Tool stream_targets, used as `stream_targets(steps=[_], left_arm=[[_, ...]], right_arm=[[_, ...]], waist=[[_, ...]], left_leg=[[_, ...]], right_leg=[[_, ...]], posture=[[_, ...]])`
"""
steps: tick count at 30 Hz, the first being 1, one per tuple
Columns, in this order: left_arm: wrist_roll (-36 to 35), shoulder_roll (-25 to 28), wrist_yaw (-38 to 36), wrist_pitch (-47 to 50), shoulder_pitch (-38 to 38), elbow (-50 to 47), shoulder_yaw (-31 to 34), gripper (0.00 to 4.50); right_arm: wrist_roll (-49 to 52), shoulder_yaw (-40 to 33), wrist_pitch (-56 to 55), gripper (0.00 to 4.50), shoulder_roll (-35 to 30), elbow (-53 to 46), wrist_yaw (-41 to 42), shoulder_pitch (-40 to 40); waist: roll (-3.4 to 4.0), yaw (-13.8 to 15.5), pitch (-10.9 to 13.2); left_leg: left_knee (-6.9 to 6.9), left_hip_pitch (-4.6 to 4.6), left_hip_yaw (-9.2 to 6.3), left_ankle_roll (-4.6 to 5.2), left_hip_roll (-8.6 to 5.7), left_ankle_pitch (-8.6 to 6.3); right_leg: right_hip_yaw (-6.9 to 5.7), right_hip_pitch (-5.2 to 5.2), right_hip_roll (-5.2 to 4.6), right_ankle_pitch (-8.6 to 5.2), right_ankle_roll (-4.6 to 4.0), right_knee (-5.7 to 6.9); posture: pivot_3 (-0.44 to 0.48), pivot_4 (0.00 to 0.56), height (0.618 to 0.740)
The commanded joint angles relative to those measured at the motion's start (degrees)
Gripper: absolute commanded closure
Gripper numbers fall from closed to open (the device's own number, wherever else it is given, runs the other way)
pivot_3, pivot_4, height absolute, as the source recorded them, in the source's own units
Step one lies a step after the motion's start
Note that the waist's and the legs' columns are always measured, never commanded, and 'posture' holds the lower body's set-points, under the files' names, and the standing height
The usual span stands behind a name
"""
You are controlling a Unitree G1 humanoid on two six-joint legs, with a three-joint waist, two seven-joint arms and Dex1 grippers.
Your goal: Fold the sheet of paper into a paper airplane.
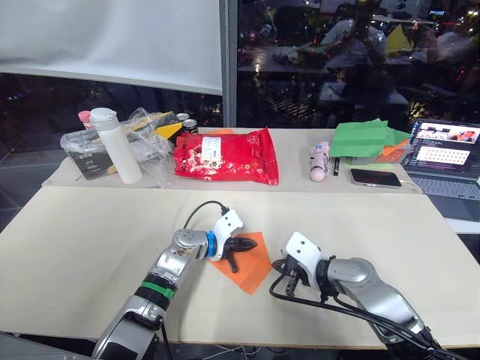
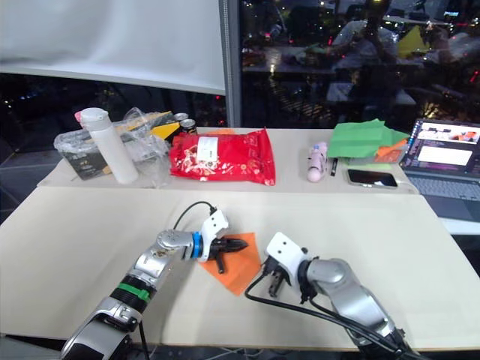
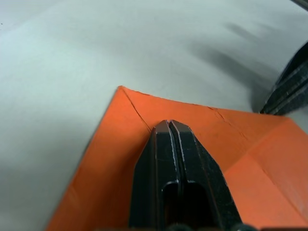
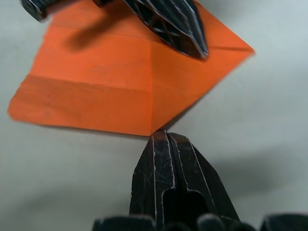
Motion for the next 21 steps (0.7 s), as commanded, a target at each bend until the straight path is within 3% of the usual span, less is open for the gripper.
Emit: stream_targets(steps=[1, 21], left_arm=[[1.2, 0.3, 0.3, 0.4, 0.4, 0.3, -0.5, 4.49], [0.6, 4.4, 0.8, 0.1, -2.0, 3.3, 3.1, 4.49]], right_arm=[[1.0, 1.6, -0.5, 4.50, 1.0, 1.5, 0.1, 0.7], [3.1, -2.4, -11.8, 4.50, 11.1, 15.2, -2.6, -1.3]], waist=[[0.00, -0.2, 0.0], [-0.02, -1.0, 0.0]], left_leg=[[0.00, 0.00, 0.00, 0.00, 0.00, 0.00], [0.00, 0.16, -0.01, 0.00, 0.06, 0.00]], right_leg=[[0.00, 0.00, 0.00, 0.00, 0.00, 0.00], [0.01, 0.02, 0.06, 0.00, 0.00, 0.15]], posture=[[0.000, 0.150, 0.715], [0.000, 0.150, 0.715]])
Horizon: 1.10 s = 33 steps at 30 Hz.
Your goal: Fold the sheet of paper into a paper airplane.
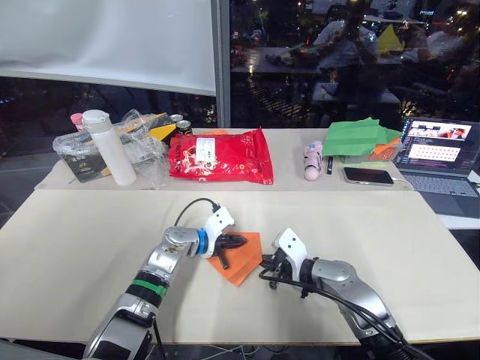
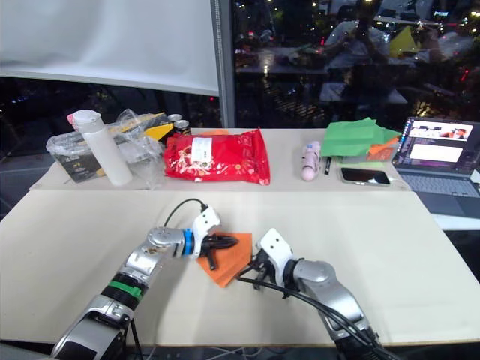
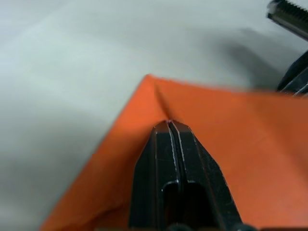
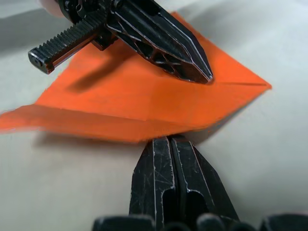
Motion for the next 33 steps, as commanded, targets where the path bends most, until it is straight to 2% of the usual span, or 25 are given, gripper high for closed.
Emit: stream_targets(steps=[1, 10, 23, 28, 33], left_arm=[[0.4, 0.0, 1.5, 0.5, -0.9, 1.9, 1.6, 4.49], [0.6, -1.4, 2.9, 1.5, 2.6, -1.6, 1.2, 4.49], [-0.4, -2.3, 4.2, 3.5, 4.6, -3.9, 2.1, 4.49], [-2.1, -3.9, 2.2, 9.0, 7.7, -10.3, -0.5, 4.49], [-3.3, -2.8, 0.3, 15.8, 10.9, -18.6, -4.0, 4.49]], right_arm=[[0.3, 0.2, -1.4, 4.50, 1.0, 2.9, -0.5, -0.6], [-0.6, -0.8, -5.4, 4.50, 3.4, 8.6, -2.2, -5.6], [0.2, -2.3, -5.6, 4.50, 3.0, 9.3, -3.2, -9.8], [-0.1, -2.6, -6.6, 4.50, 3.4, 12.2, -3.3, -11.5], [0.1, -3.3, -7.3, 4.50, 3.1, 14.2, -3.1, -11.6]], waist=[[0.00, 0.1, 0.0], [0.03, 0.4, 0.0], [0.06, 0.4, 0.0], [0.06, 0.5, 0.0], [0.10, 0.8, 0.0]], left_leg=[[0.00, 0.00, 0.00, 0.00, 0.00, 0.00], [0.01, -0.08, 0.00, 0.00, -0.01, 0.00], [0.00, -0.13, 0.00, 0.00, -0.02, 0.00], [0.00, -0.16, 0.00, 0.00, -0.02, 0.00], [-0.01, -0.19, 0.00, 0.00, -0.03, 0.00]], right_leg=[[0.00, 0.01, 0.00, 0.00, 0.00, 0.00], [0.00, -0.01, -0.01, 0.01, 0.00, -0.01], [0.00, -0.03, -0.02, 0.00, 0.00, -0.03], [0.00, -0.03, -0.02, 0.01, -0.01, -0.04], [0.00, -0.01, -0.05, 0.00, -0.01, -0.09]], posture=[[0.000, 0.150, 0.715], [0.000, 0.150, 0.715], [0.000, 0.150, 0.715], [0.000, 0.150, 0.715], [0.000, 0.150, 0.715]])
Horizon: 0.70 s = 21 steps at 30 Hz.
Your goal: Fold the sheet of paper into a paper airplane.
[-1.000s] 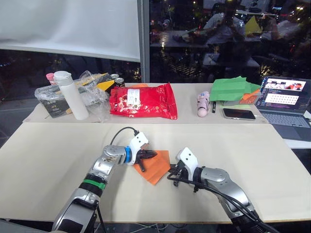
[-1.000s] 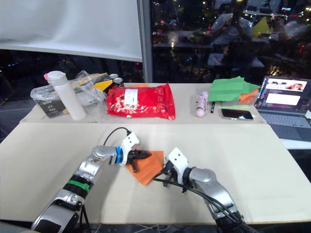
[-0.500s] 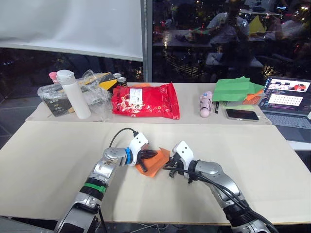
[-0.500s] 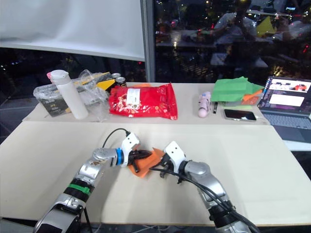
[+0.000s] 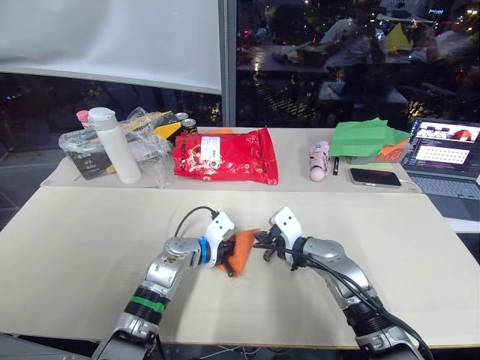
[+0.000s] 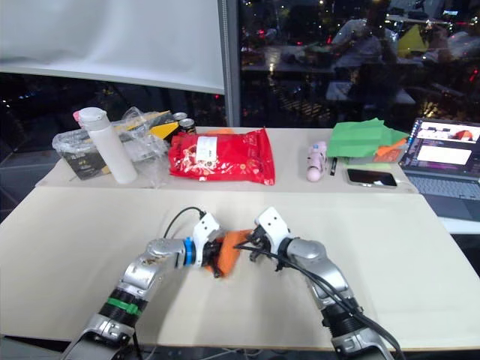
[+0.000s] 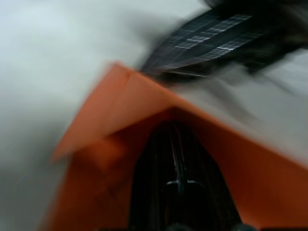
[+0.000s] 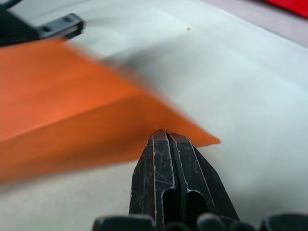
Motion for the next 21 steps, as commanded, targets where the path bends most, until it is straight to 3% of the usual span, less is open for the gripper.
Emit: stream_targets(steps=[1, 8, 14, 21], left_arm=[[-0.8, -0.2, -0.8, 4.6, 1.1, -2.2, -2.6, 4.49], [-2.0, -1.6, 1.9, 7.1, -0.9, -1.7, -0.3, 4.49], [-2.5, 1.4, 1.6, 8.3, -0.2, -3.6, 0.9, 4.49], [-12.3, 6.2, -2.2, 16.8, -1.5, -10.7, 7.8, 4.49]], right_arm=[[0.4, -1.2, -2.2, 4.50, -0.2, 0.4, 0.4, -0.8], [0.1, -1.6, -3.7, 4.50, -0.6, 3.3, 0.7, -1.1], [0.2, -1.2, -3.3, 4.50, -0.6, 2.5, 1.2, -0.3], [0.3, -1.4, -2.9, 4.50, -1.1, 2.0, 1.5, 0.7]], waist=[[0.00, 0.1, 0.0], [0.01, 0.0, 0.0], [0.01, -0.2, 0.0], [0.03, -0.4, 0.0]], left_leg=[[0.01, 0.01, 0.00, 0.00, 0.00, 0.00], [0.04, 0.02, 0.00, 0.00, -0.02, 0.00], [0.03, 0.04, 0.00, 0.00, -0.01, 0.00], [0.01, 0.01, -0.01, 0.00, 0.00, 0.00]], right_leg=[[0.00, 0.00, 0.00, 0.00, 0.00, 0.00], [0.00, 0.01, 0.00, 0.00, 0.00, 0.00], [0.00, 0.01, 0.00, 0.00, 0.00, 0.01], [0.00, -0.07, 0.01, 0.00, 0.01, 0.06]], posture=[[0.000, 0.150, 0.715], [0.000, 0.150, 0.715], [0.000, 0.150, 0.715], [0.000, 0.150, 0.715]])
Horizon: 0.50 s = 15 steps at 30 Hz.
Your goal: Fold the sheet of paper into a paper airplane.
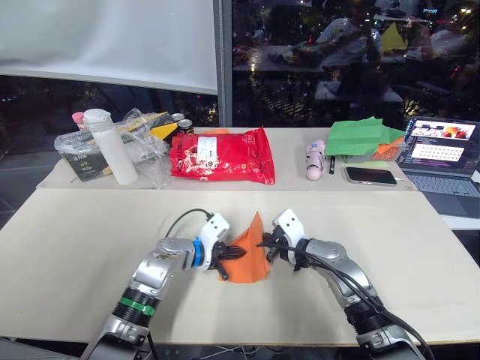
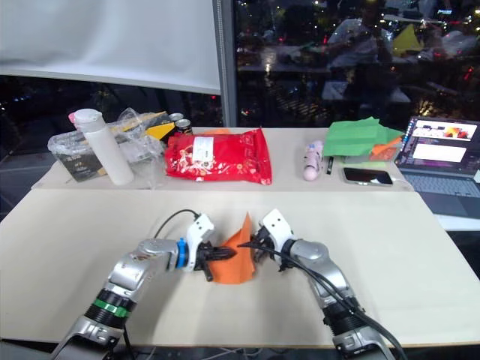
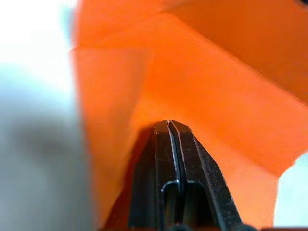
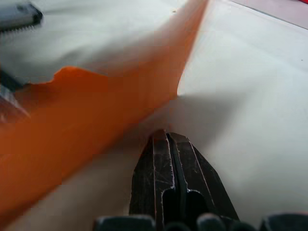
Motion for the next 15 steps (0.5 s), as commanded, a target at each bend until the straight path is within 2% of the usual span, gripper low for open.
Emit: stream_targets(steps=[1, 5, 9, 11, 15], left_arm=[[-6.9, 2.0, -3.5, 4.9, -1.0, -6.3, 3.9, 4.49], [-12.6, 6.3, -6.6, 9.8, -1.4, -10.4, 6.5, 4.49], [-16.7, 7.0, -5.1, 10.9, -4.3, -7.4, 12.3, 4.49], [-16.1, 6.3, -2.9, 9.2, -6.2, -3.7, 14.0, 4.49], [-9.9, 4.3, 1.4, 2.7, -8.3, 3.4, 10.6, 4.49]], right_arm=[[0.2, -0.7, 0.0, 4.50, -0.8, -1.1, 0.4, 0.7], [0.2, -0.7, 0.2, 4.50, -1.2, -1.5, 0.8, 1.0], [0.2, -0.7, 0.3, 4.50, -1.5, -1.9, 1.1, 1.1], [0.2, -0.7, 0.4, 4.50, -1.6, -2.2, 1.2, 1.2], [0.2, -0.6, 0.8, 4.50, -1.6, -2.9, 1.2, 1.4]], waist=[[0.00, 0.1, 0.0], [0.00, 0.1, 0.0], [-0.02, 0.1, 0.0], [-0.05, 0.2, 0.1], [-0.04, 0.2, 0.1]], left_leg=[[0.00, -0.02, 0.00, 0.00, 0.00, 0.00], [0.00, -0.02, 0.00, 0.00, 0.00, 0.00], [-0.01, -0.02, 0.00, 0.00, 0.00, 0.00], [0.00, -0.02, 0.00, 0.00, 0.00, 0.00], [-0.02, -0.02, 0.00, 0.00, 0.00, 0.00]], right_leg=[[0.00, 0.00, -0.01, 0.00, 0.00, -0.03], [0.00, 0.00, -0.01, 0.00, 0.00, -0.05], [0.00, -0.01, -0.01, 0.00, 0.00, -0.04], [-0.01, -0.01, -0.01, 0.00, 0.00, -0.05], [-0.01, 0.00, -0.02, 0.00, 0.00, -0.09]], posture=[[0.000, 0.150, 0.715], [0.000, 0.150, 0.715], [0.000, 0.150, 0.715], [0.000, 0.150, 0.715], [0.000, 0.150, 0.715]])
